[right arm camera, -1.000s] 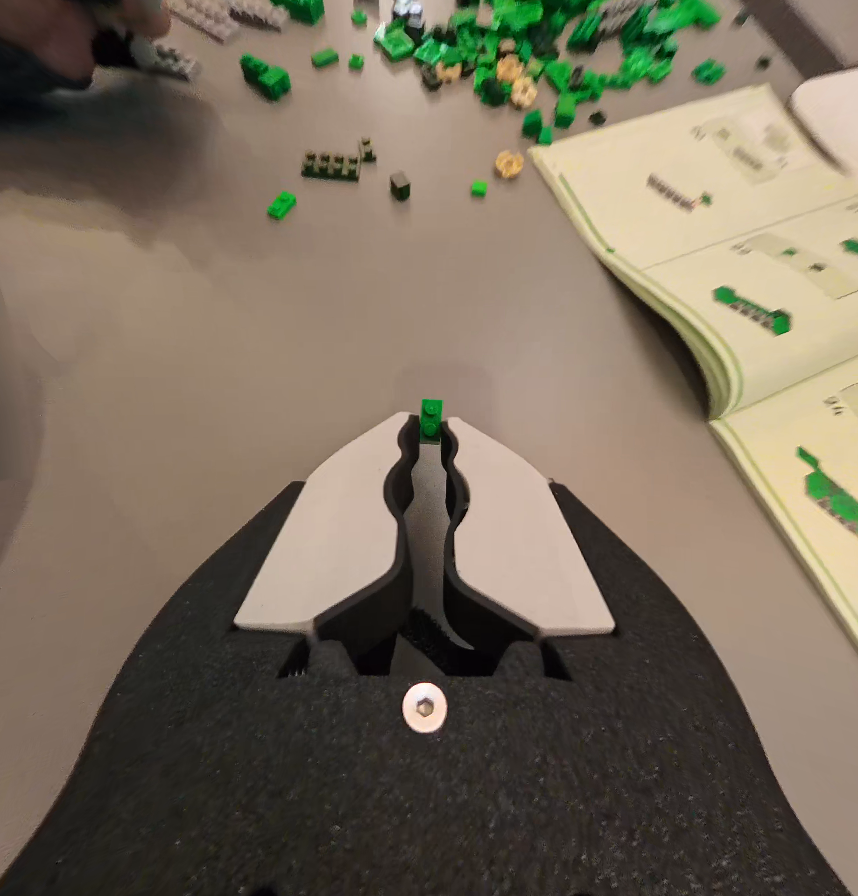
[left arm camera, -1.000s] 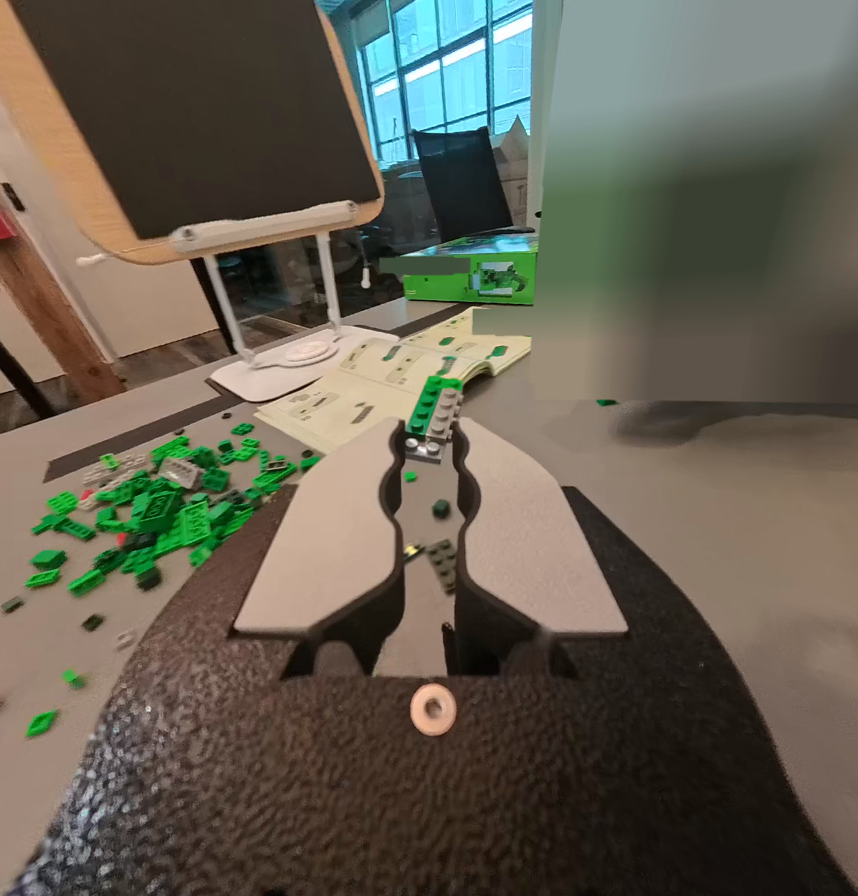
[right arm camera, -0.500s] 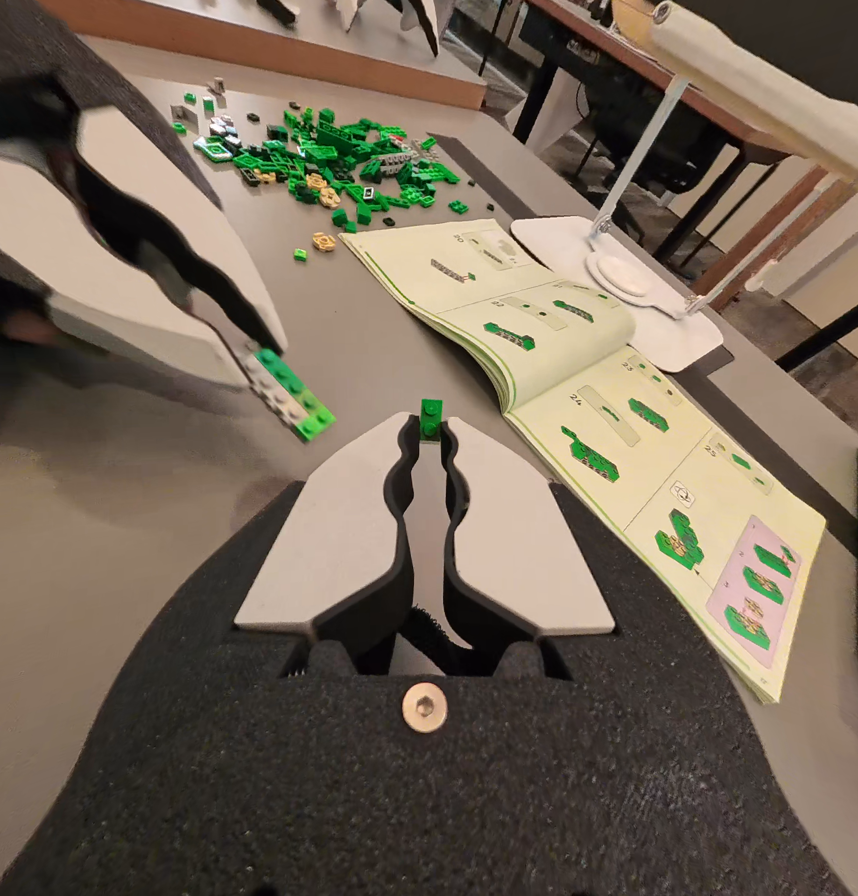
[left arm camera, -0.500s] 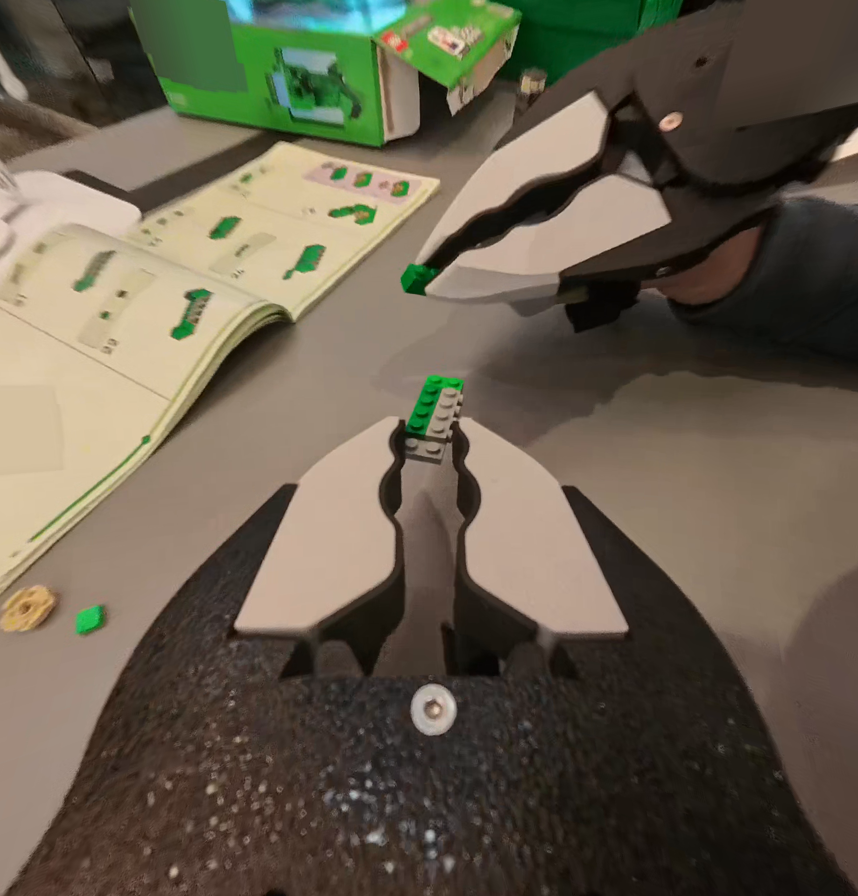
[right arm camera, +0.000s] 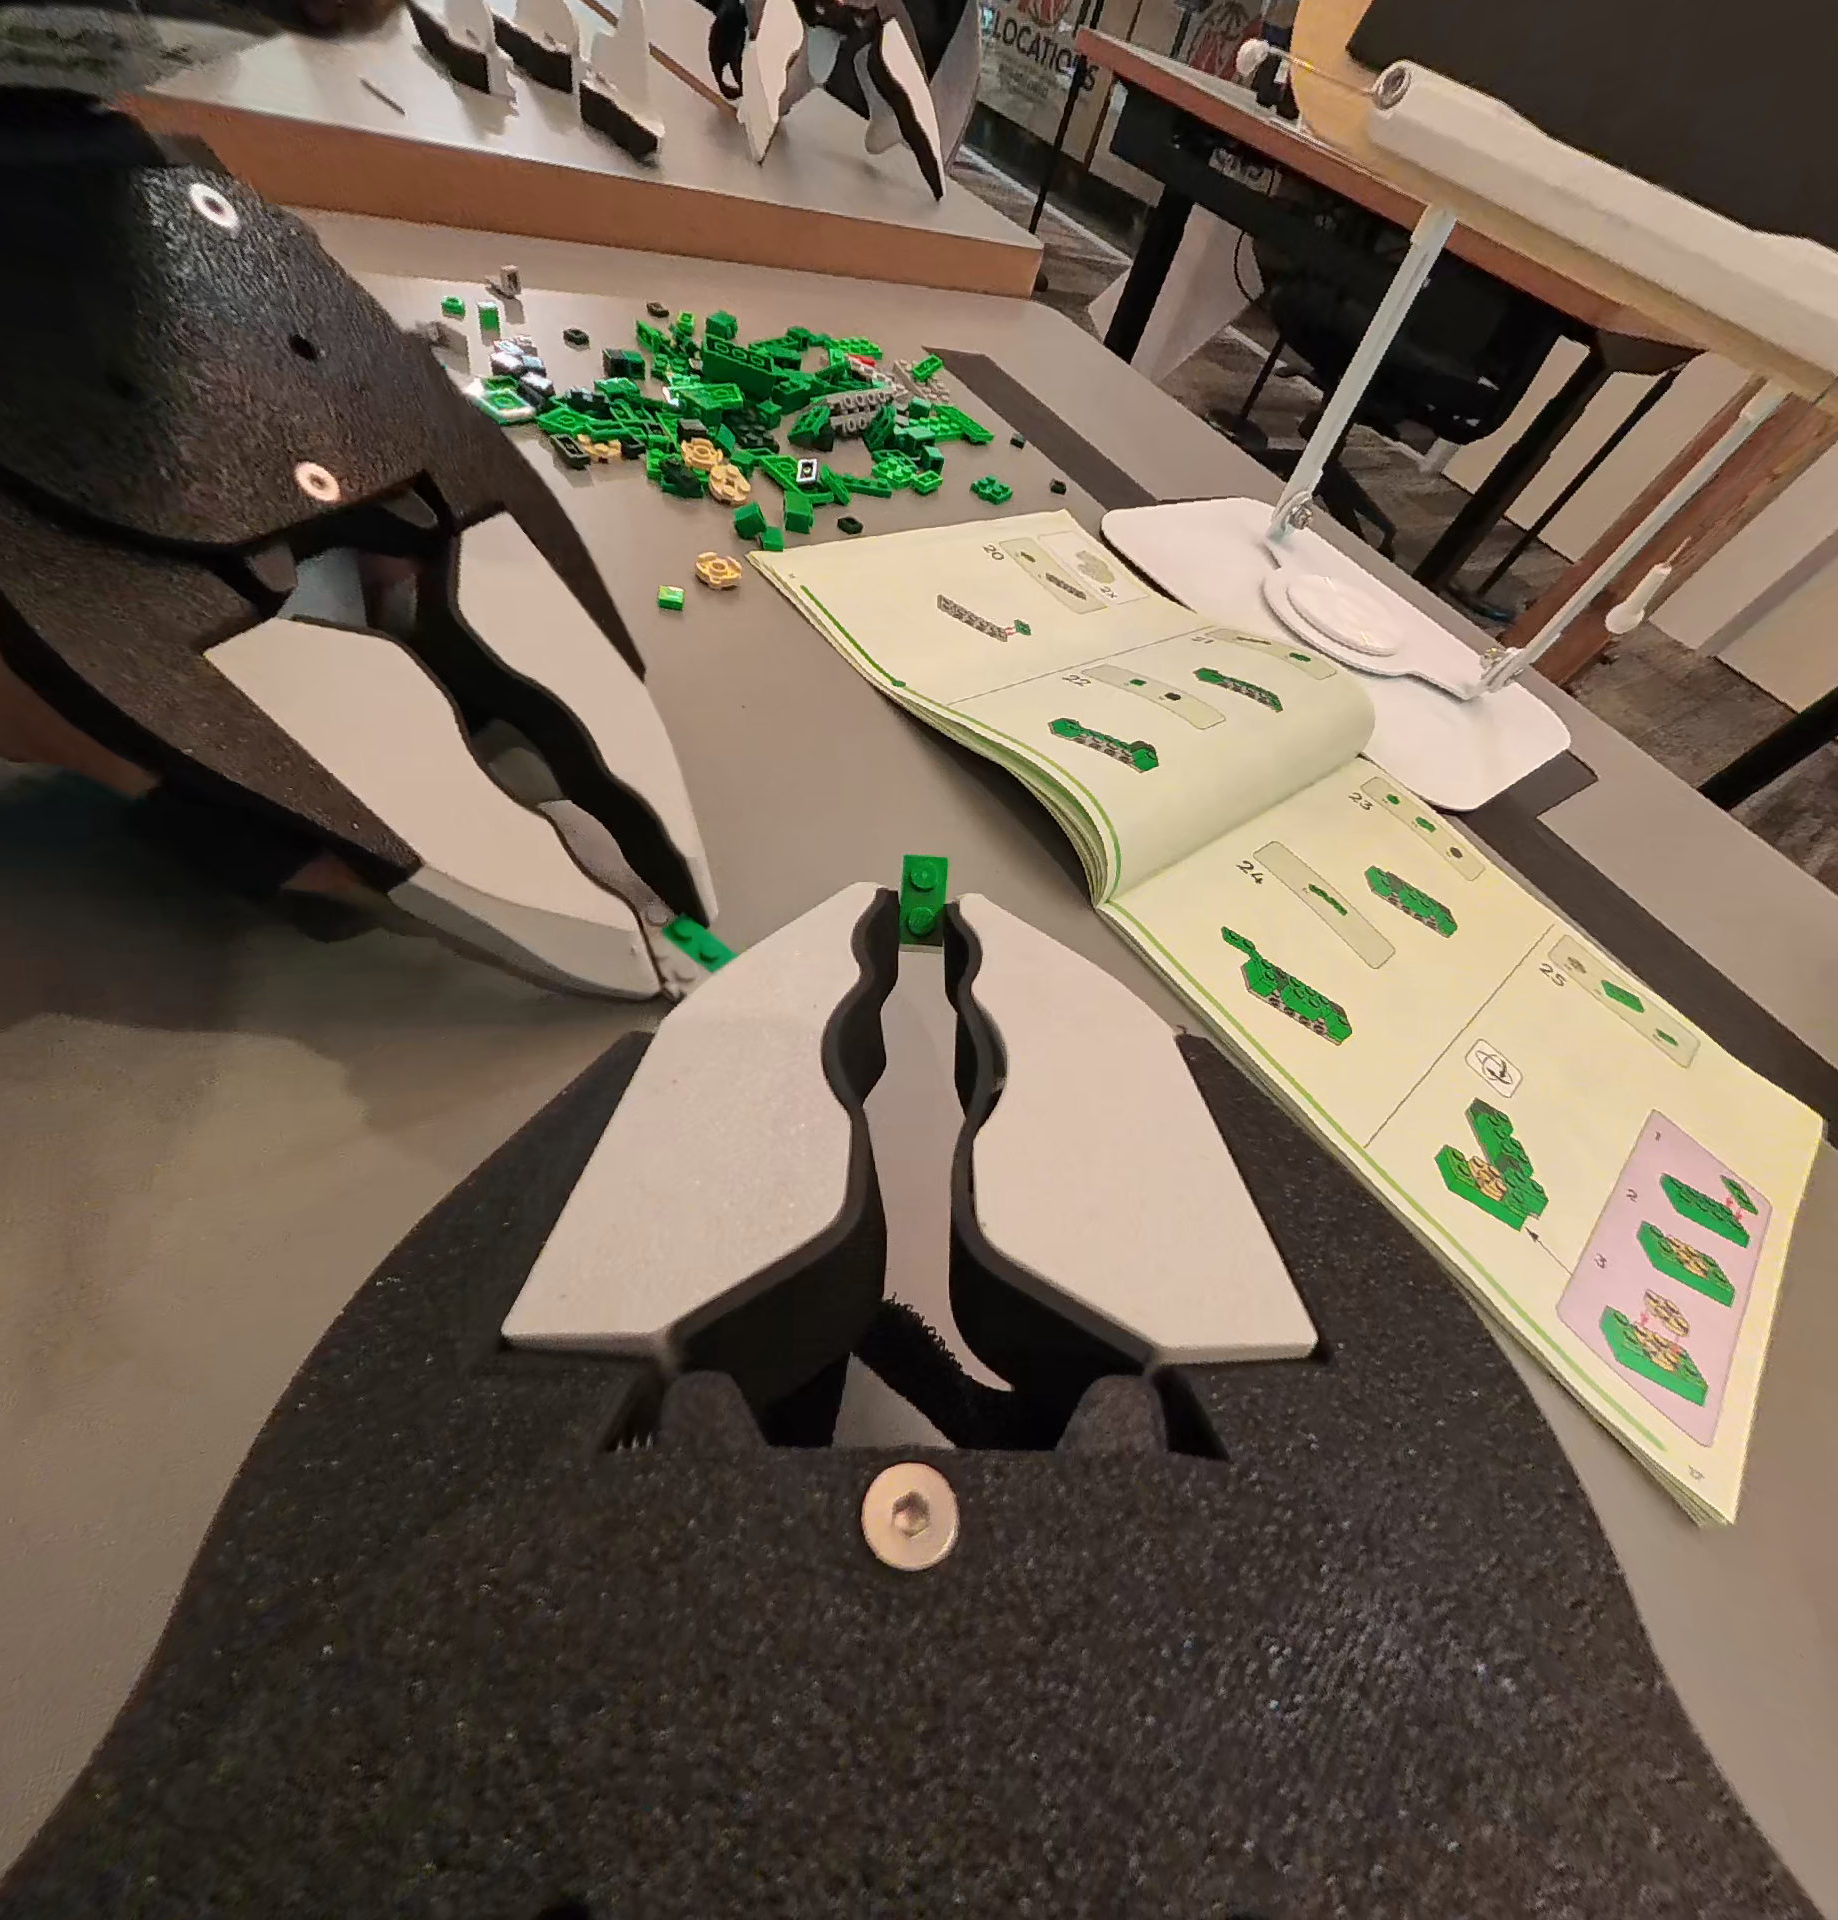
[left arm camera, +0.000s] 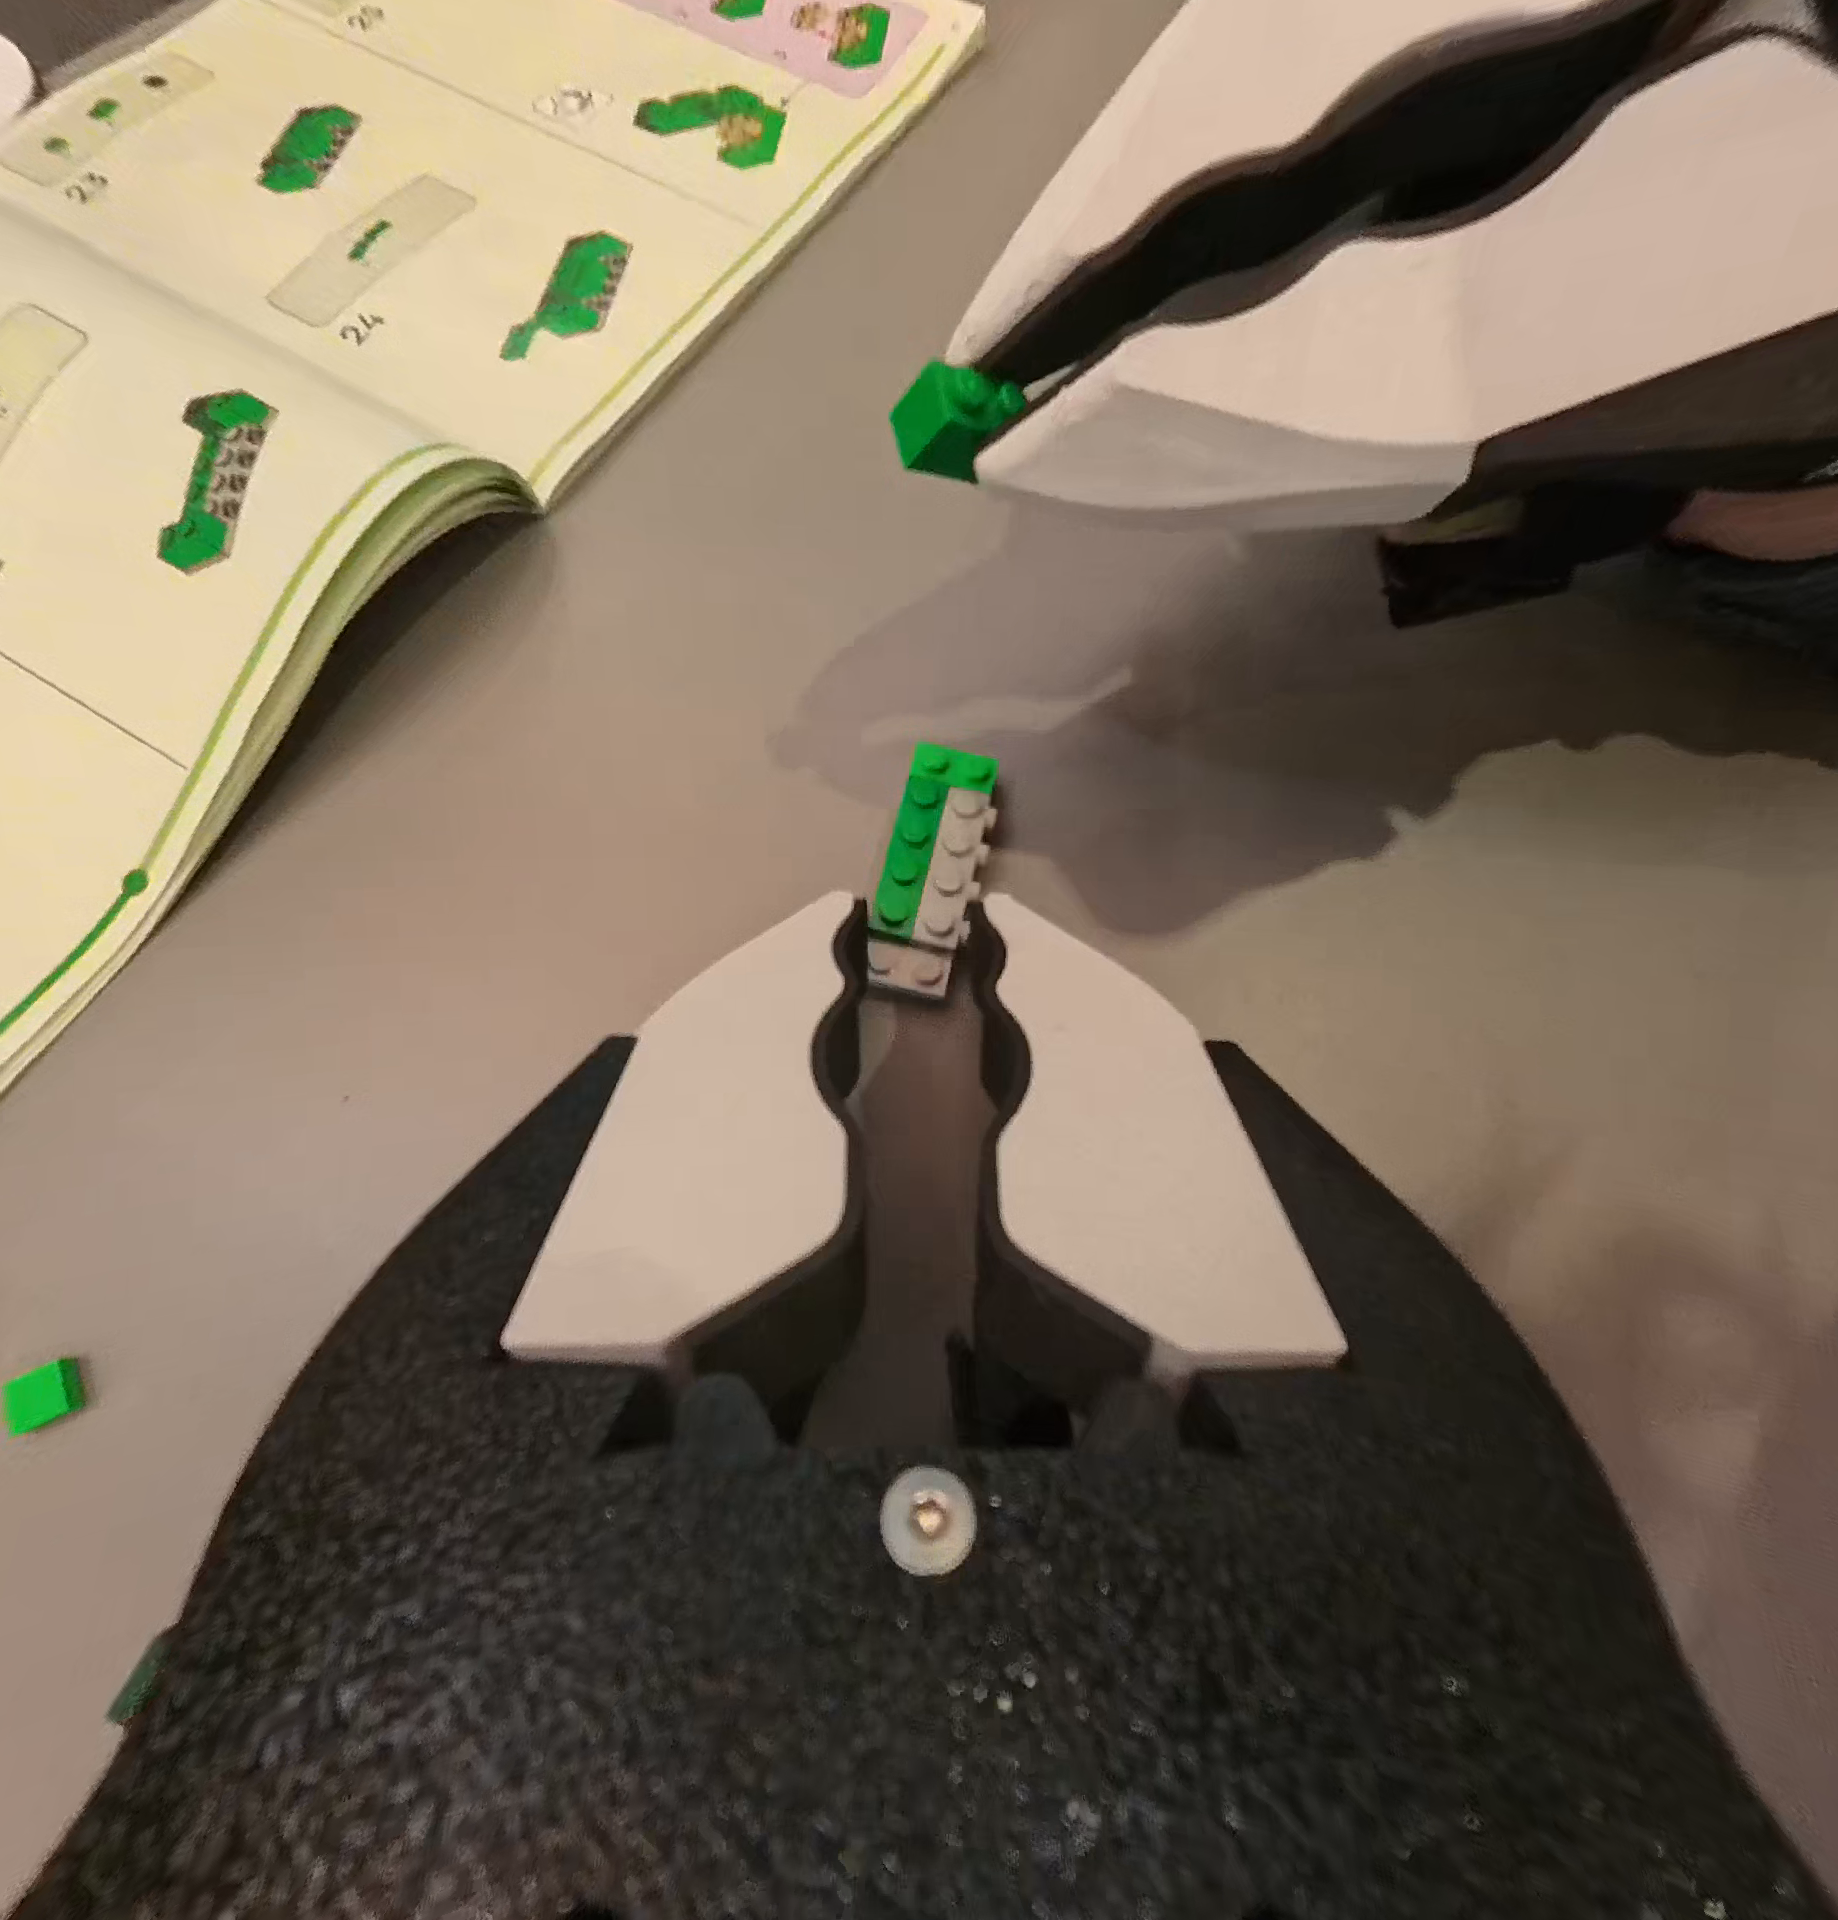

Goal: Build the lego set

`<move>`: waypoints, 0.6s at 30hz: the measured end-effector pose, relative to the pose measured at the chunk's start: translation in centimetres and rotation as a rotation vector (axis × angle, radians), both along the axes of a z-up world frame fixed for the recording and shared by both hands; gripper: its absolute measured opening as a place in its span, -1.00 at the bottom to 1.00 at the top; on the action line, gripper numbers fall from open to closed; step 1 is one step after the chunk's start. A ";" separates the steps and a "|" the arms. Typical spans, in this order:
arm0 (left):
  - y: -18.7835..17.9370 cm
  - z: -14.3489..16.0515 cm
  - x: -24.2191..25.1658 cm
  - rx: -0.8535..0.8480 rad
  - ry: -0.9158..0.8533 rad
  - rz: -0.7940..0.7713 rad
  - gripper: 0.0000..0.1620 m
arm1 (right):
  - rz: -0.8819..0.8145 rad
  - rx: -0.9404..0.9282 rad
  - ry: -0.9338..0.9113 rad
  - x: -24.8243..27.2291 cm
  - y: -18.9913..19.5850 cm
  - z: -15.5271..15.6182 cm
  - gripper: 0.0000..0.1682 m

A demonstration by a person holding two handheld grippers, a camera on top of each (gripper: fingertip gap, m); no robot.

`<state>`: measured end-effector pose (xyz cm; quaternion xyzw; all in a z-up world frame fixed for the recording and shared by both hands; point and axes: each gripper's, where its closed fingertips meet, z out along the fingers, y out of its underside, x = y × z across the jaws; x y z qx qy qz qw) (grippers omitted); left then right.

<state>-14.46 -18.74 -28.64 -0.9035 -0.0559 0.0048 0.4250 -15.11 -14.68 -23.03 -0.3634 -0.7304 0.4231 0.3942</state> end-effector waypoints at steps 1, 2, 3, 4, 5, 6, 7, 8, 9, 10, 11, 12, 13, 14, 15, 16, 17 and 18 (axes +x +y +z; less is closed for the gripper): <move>0.0 -0.1 0.1 -0.006 0.000 -0.004 -0.78 | 0.001 0.000 0.002 0.0 0.0 0.0 -0.91; -0.1 -0.1 0.3 -0.006 -0.001 -0.011 -0.78 | 0.001 0.001 0.005 0.0 0.0 0.0 -0.91; -0.1 0.0 0.4 -0.003 0.001 -0.015 -0.72 | 0.000 0.002 0.008 0.0 0.0 0.0 -0.91; -0.2 0.1 0.4 0.000 0.013 -0.021 -0.66 | -0.001 0.003 0.009 -0.1 0.0 -0.1 -0.91; -0.5 0.2 0.3 0.000 0.042 -0.037 -0.60 | -0.002 0.004 0.009 -0.1 0.0 -0.2 -0.91; -0.9 0.4 -0.1 -0.008 0.085 -0.050 -0.54 | -0.004 0.001 0.009 -0.1 0.0 -0.2 -0.91; -1.5 0.6 -0.8 -0.018 0.131 -0.056 -0.51 | -0.002 -0.007 0.008 -0.1 0.0 -0.3 -0.91; -2.0 0.8 -1.4 -0.022 0.162 -0.067 -0.46 | 0.000 -0.015 0.007 -0.2 0.0 -0.4 -0.91; -2.5 1.0 -1.8 -0.021 0.174 -0.077 -0.45 | -0.006 -0.018 0.012 -0.2 0.1 -0.3 -0.91; -2.8 1.0 -2.1 -0.015 0.167 -0.088 -0.43 | -0.010 -0.022 0.020 -0.3 0.2 -0.2 -0.91; -3.0 1.0 -2.4 -0.010 0.147 -0.096 -0.41 | -0.013 -0.026 0.024 -0.4 0.2 -0.1 -0.91; -3.0 0.9 -2.4 -0.006 0.119 -0.103 -0.39 | -0.016 -0.025 0.024 -0.4 0.3 -0.1 -0.91; -3.0 0.8 -2.3 0.006 0.089 -0.116 -0.37 | -0.018 -0.022 0.025 -0.5 0.3 -0.2 -0.91; -2.9 0.9 -1.9 0.033 0.064 -0.131 -0.40 | -0.018 -0.016 0.027 -0.5 0.3 -0.2 -0.91; -2.8 1.1 -1.5 0.064 0.045 -0.143 -0.42 | -0.019 -0.009 0.027 -0.5 0.3 -0.2 -0.91; -2.8 1.3 -1.2 0.084 0.035 -0.153 -0.43 | -0.019 -0.001 0.026 -0.5 0.2 -0.3 -0.91; -2.8 1.4 -0.9 0.093 0.039 -0.160 -0.43 | -0.018 0.008 0.027 -0.5 0.2 -0.4 -0.91; -2.9 1.4 -0.9 0.099 0.056 -0.163 -0.43 | -0.017 0.018 0.030 -0.5 0.1 -0.4 -0.91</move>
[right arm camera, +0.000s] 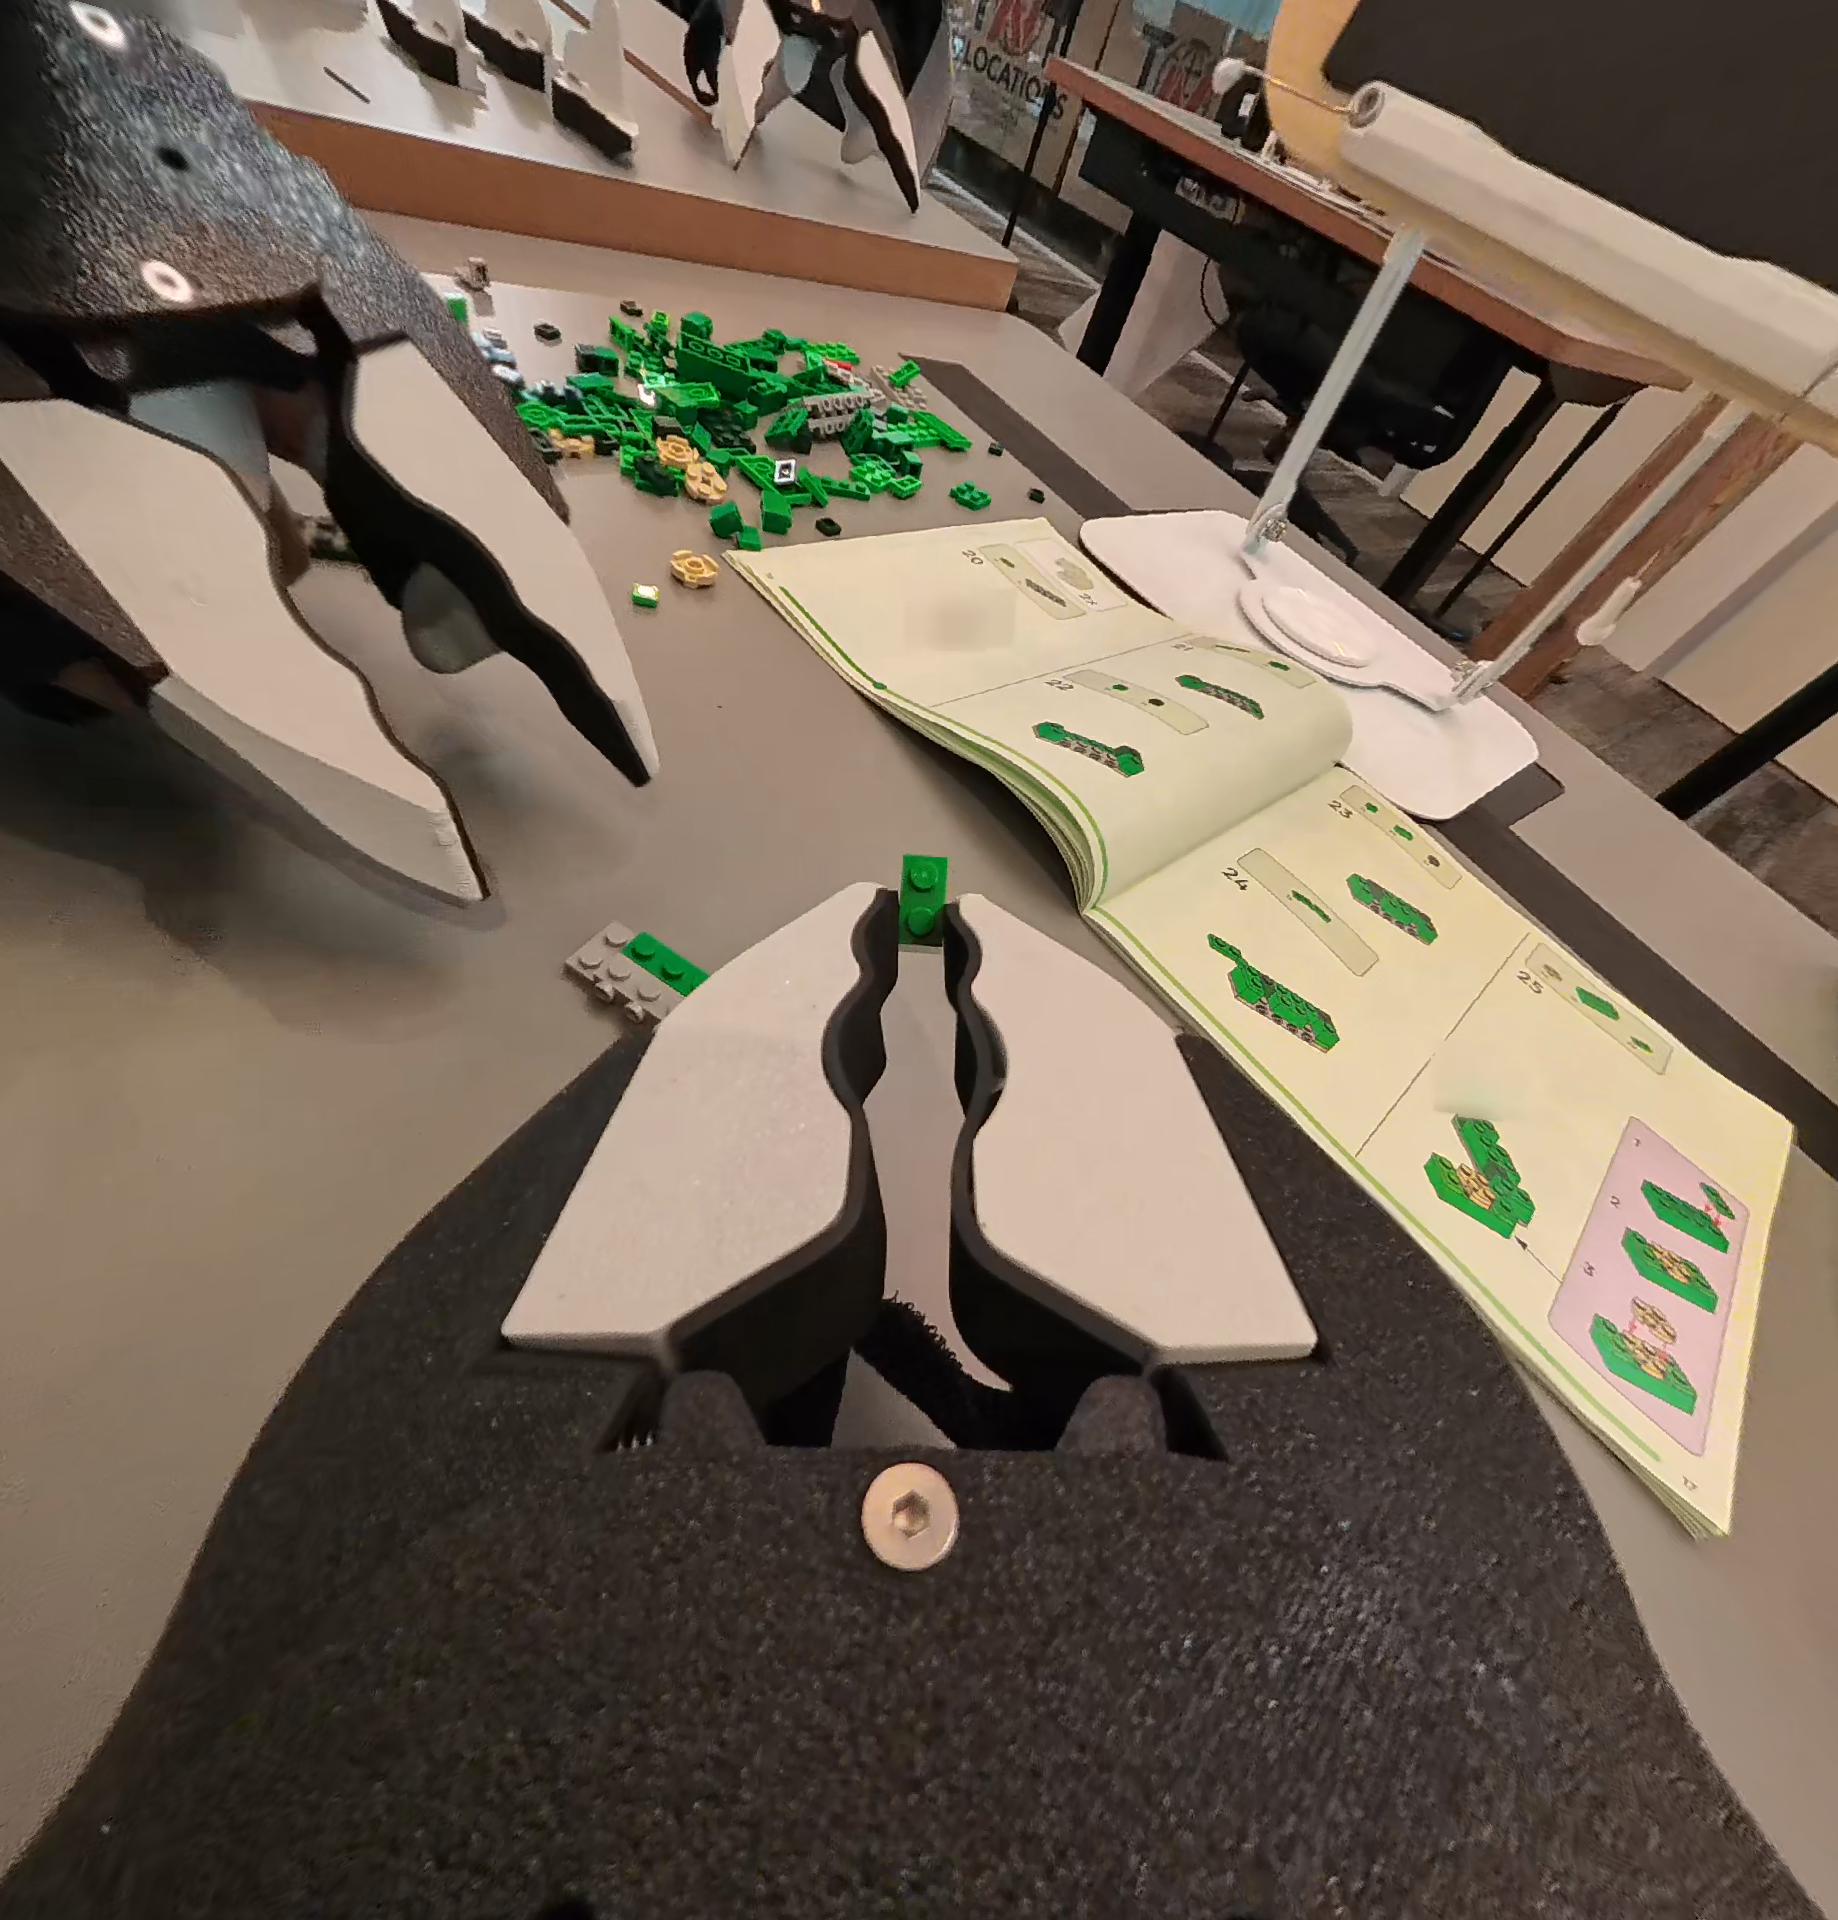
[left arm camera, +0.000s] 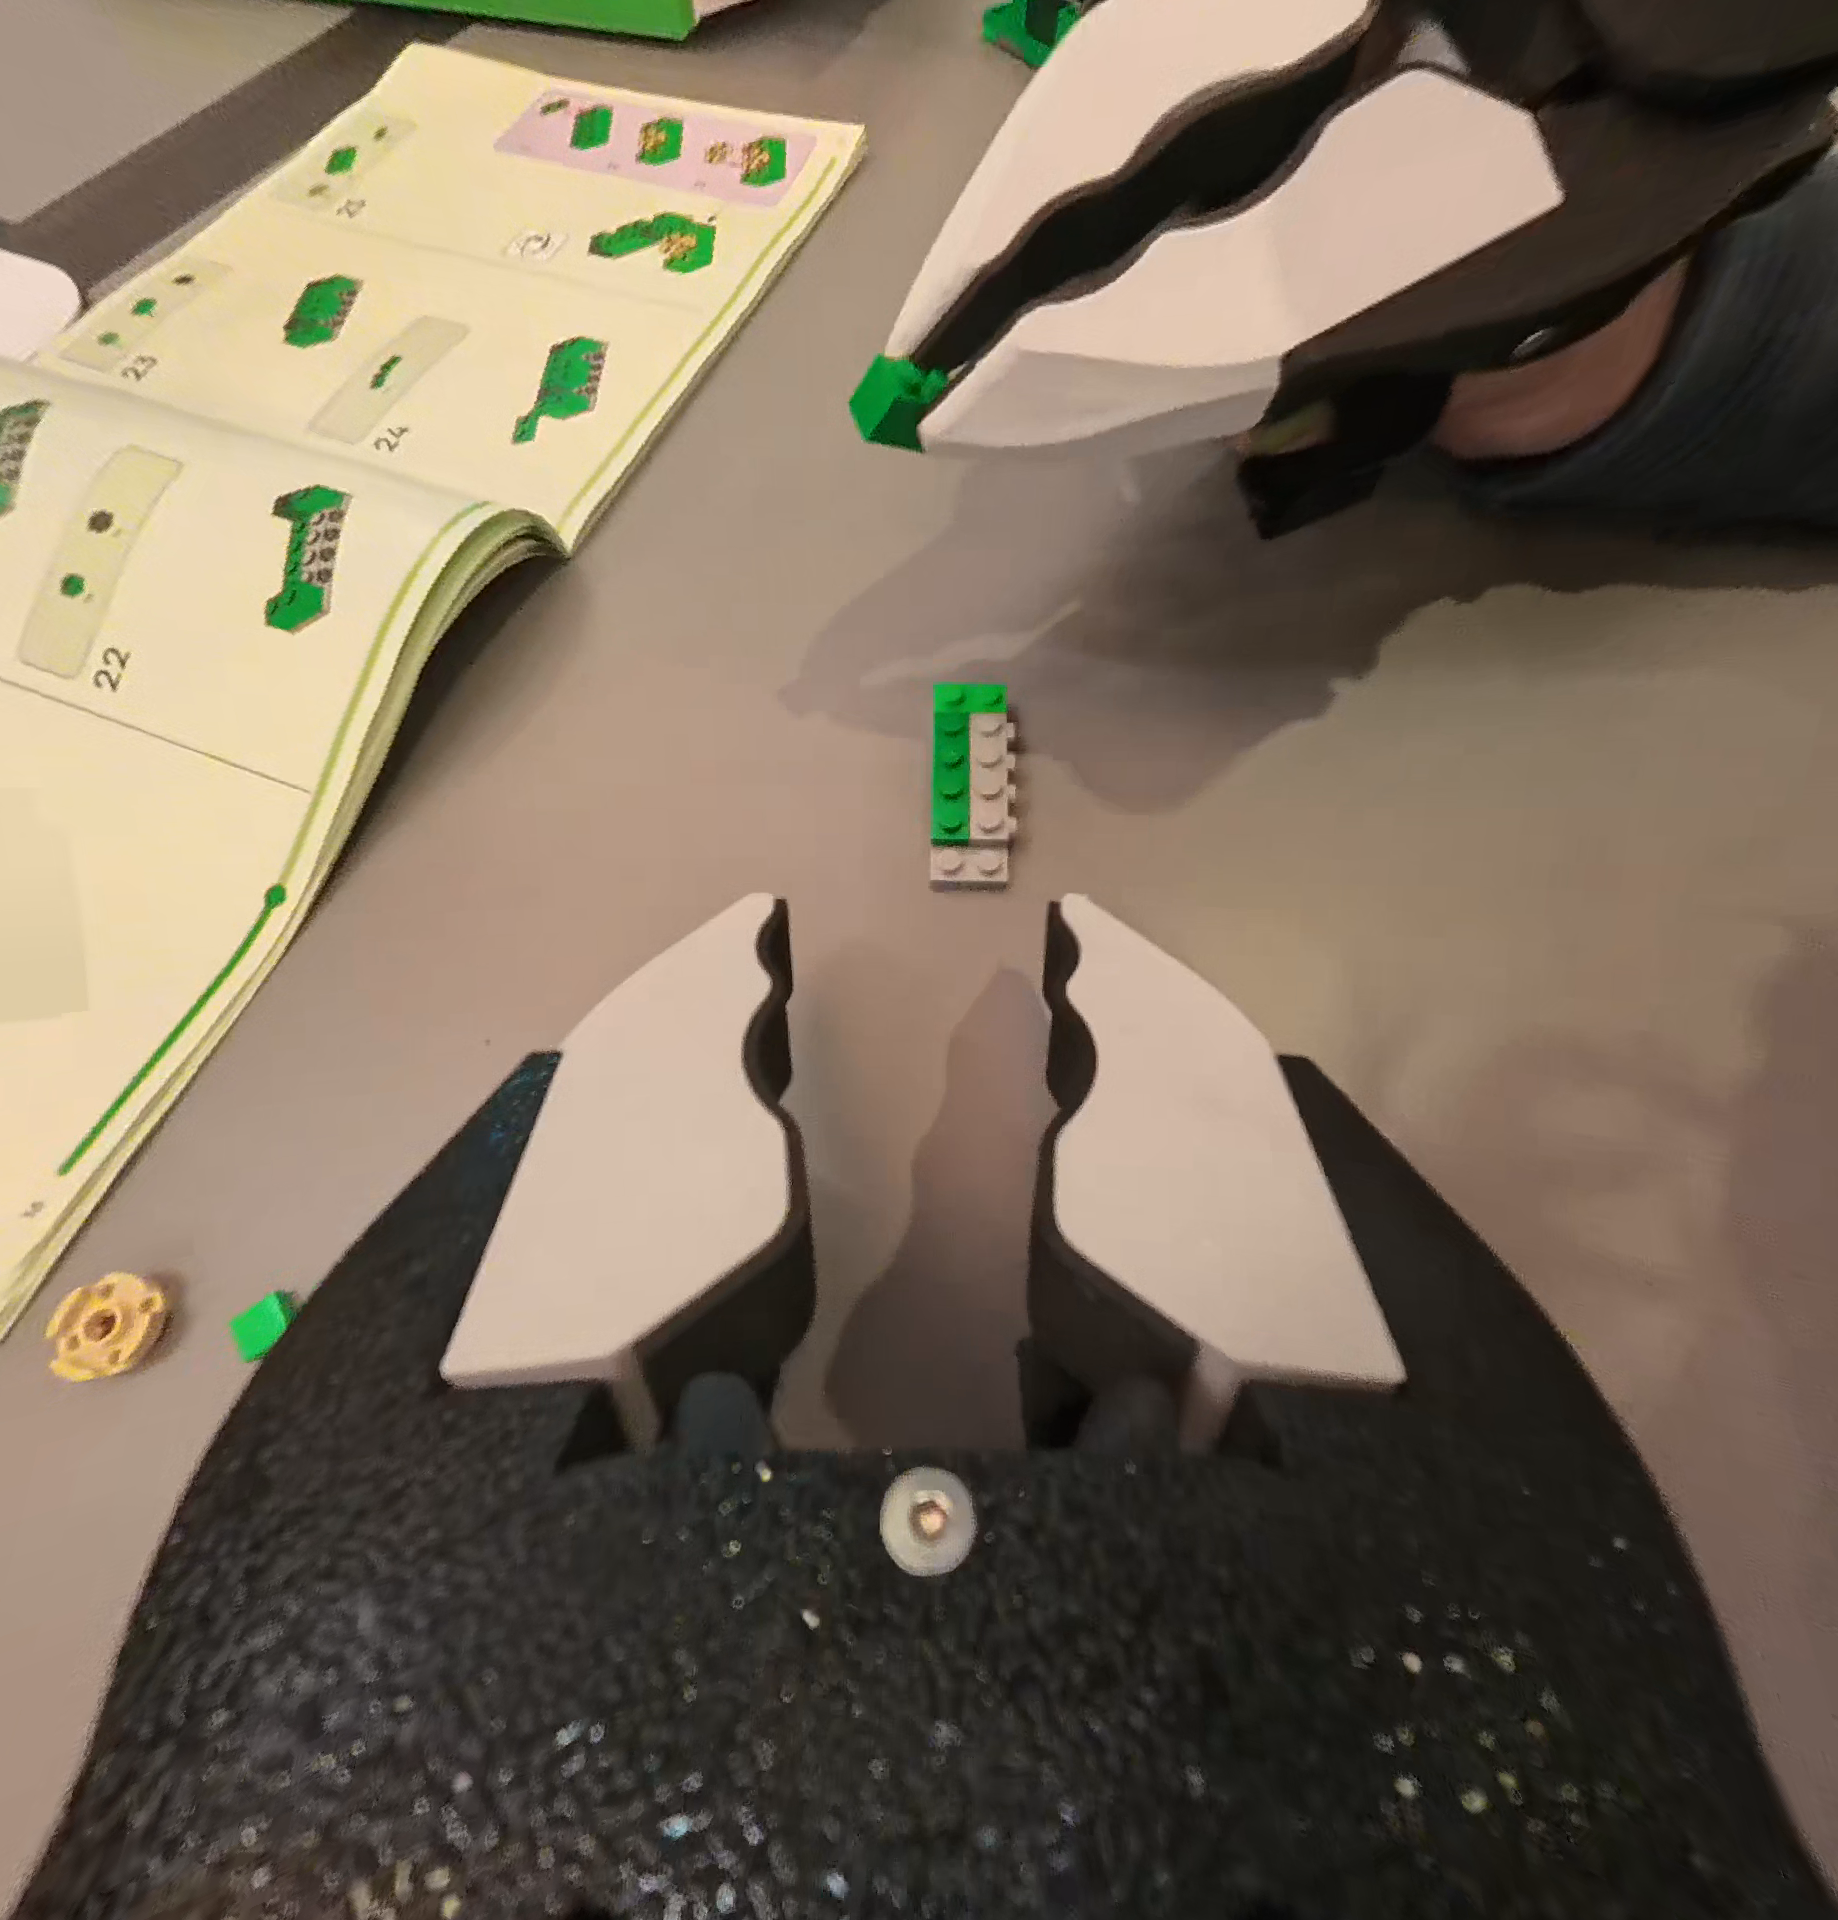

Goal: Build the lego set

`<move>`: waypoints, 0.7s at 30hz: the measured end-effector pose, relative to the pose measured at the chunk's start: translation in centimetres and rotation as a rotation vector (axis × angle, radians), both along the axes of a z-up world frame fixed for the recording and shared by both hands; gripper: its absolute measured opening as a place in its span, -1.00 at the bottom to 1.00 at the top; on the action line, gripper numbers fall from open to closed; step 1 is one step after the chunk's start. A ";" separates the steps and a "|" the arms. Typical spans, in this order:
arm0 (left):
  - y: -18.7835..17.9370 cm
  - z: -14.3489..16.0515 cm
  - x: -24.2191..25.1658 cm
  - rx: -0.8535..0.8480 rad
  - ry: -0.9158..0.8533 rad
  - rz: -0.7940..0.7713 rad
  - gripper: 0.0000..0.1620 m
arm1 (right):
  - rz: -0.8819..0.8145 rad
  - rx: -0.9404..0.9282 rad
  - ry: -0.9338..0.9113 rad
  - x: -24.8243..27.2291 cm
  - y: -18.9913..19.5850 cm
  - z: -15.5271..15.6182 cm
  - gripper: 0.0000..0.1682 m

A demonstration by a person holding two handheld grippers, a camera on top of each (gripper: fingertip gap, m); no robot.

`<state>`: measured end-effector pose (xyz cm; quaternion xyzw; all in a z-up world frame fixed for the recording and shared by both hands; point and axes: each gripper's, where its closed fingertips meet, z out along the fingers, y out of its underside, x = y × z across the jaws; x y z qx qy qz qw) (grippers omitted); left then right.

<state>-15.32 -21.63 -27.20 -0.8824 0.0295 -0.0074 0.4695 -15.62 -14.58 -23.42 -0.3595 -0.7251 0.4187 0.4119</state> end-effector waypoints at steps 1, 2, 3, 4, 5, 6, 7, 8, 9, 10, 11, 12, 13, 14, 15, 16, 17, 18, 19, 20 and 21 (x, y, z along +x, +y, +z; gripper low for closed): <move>0.0 0.1 0.0 0.008 0.019 0.001 -0.43 | 0.003 0.010 0.000 0.0 -0.1 -0.1 -0.91; 0.0 0.3 -0.2 0.020 0.037 0.013 -0.39 | 0.007 0.020 0.002 0.0 -0.2 -0.1 -0.91; 0.1 0.5 -0.4 0.036 0.055 0.034 -0.28 | 0.013 0.030 0.005 0.0 -0.3 -0.2 -0.91; 0.2 0.6 -0.6 0.047 0.069 0.046 -0.18 | 0.022 0.039 0.002 0.1 -0.4 -0.3 -0.91; 0.2 0.7 -0.7 0.050 0.081 0.053 -0.14 | 0.022 0.045 -0.001 0.0 -0.4 -0.3 -0.91; 0.2 0.7 -0.8 0.054 0.095 0.059 -0.12 | 0.019 0.050 -0.001 0.0 -0.4 -0.4 -0.91; 0.2 0.8 -0.9 0.061 0.109 0.064 -0.11 | 0.019 0.051 0.002 0.0 -0.4 -0.4 -0.91; 0.2 0.9 -0.9 0.067 0.119 0.067 -0.12 | 0.020 0.051 0.005 0.0 -0.4 -0.3 -0.91; 0.2 1.0 -0.9 0.070 0.122 0.068 -0.13 | 0.021 0.049 0.007 0.0 -0.4 -0.3 -0.91; 0.2 1.0 -0.9 0.072 0.121 0.068 -0.16 | 0.021 0.048 0.007 0.0 -0.4 -0.3 -0.91; 0.2 1.0 -0.9 0.075 0.118 0.068 -0.19 | 0.021 0.047 0.008 0.0 -0.4 -0.3 -0.91; 0.2 1.1 -0.9 0.080 0.113 0.068 -0.23 | 0.022 0.048 0.009 0.0 -0.4 -0.3 -0.91; 0.2 1.2 -1.0 0.086 0.106 0.069 -0.26 | 0.023 0.049 0.009 0.0 -0.4 -0.3 -0.91; 0.1 1.3 -1.0 0.090 0.097 0.069 -0.29 | 0.024 0.051 0.008 0.0 -0.5 -0.3 -0.91; 0.1 1.3 -1.0 0.093 0.087 0.069 -0.31 | 0.025 0.053 0.006 0.0 -0.5 -0.3 -0.91; 0.1 1.3 -1.0 0.094 0.079 0.068 -0.32 | 0.025 0.054 0.006 0.0 -0.5 -0.3 -0.91; 0.1 1.3 -1.0 0.094 0.073 0.066 -0.34 | 0.025 0.055 0.006 0.0 -0.5 -0.4 -0.91; 0.1 1.3 -1.0 0.093 0.071 0.066 -0.35 | 0.025 0.056 0.006 0.0 -0.5 -0.4 -0.91; 0.1 1.3 -1.0 0.091 0.072 0.066 -0.36 | 0.026 0.056 0.006 0.0 -0.5 -0.4 -0.91; 0.1 1.3 -1.0 0.089 0.076 0.063 -0.37 | 0.026 0.057 0.006 0.0 -0.5 -0.4 -0.91; 0.1 1.2 -0.9 0.084 0.081 0.061 -0.38 | 0.026 0.058 0.006 0.0 -0.5 -0.4 -0.91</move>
